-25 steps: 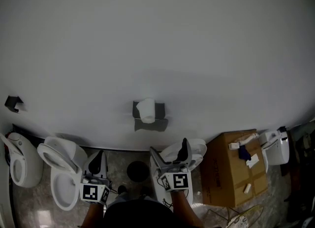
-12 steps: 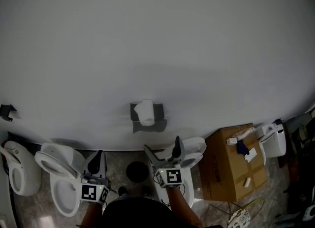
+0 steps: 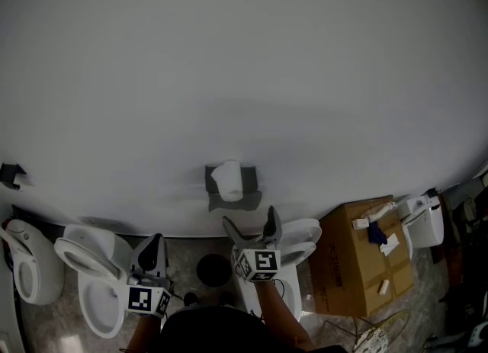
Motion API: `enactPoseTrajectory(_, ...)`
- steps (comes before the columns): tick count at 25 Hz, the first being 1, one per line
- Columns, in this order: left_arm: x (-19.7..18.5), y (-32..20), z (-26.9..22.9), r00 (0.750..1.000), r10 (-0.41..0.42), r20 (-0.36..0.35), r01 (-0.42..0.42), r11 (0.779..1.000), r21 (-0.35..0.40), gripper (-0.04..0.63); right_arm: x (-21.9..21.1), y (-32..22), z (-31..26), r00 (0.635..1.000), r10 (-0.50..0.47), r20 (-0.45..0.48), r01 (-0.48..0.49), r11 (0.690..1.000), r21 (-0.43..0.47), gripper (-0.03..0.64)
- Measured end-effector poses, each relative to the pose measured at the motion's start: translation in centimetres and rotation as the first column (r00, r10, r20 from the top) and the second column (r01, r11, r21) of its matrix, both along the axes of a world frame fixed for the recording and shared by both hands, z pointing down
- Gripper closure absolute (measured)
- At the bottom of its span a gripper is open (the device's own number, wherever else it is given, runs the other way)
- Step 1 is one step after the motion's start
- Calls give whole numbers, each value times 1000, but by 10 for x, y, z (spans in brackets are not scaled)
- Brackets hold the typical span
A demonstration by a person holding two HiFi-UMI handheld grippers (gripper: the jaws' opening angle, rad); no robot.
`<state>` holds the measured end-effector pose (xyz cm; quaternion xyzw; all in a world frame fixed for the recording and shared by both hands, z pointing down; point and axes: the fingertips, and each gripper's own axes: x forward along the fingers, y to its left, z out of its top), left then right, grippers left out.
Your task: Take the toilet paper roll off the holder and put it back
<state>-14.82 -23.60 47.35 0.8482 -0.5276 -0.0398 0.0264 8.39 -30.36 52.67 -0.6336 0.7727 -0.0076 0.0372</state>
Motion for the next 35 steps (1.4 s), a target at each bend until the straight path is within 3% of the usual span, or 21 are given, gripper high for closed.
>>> enactPoseTrajectory(17,-11,-11,-3,999,-43,-2,43,999,13,592,-15,-53,40,1000,-18,-24,16,997,-76,44)
enactPoseTrajectory(30,-15,-15,5,1000,-27,-6,27,1000,-10,592,-17,-80,49,999,-8,-37,4,994,-113,48)
enactPoseTrajectory(32,-16,-16,6,1000,-30,-5,30,999,-12,592,-18,-83,52,999,-8,-42,3,992,-124,55)
enactPoseTrajectory(35,-17,-17,6,999,-35,-3,34,999,-15,592,-12,-85,53,999,13,-49,-19,993,-119,122)
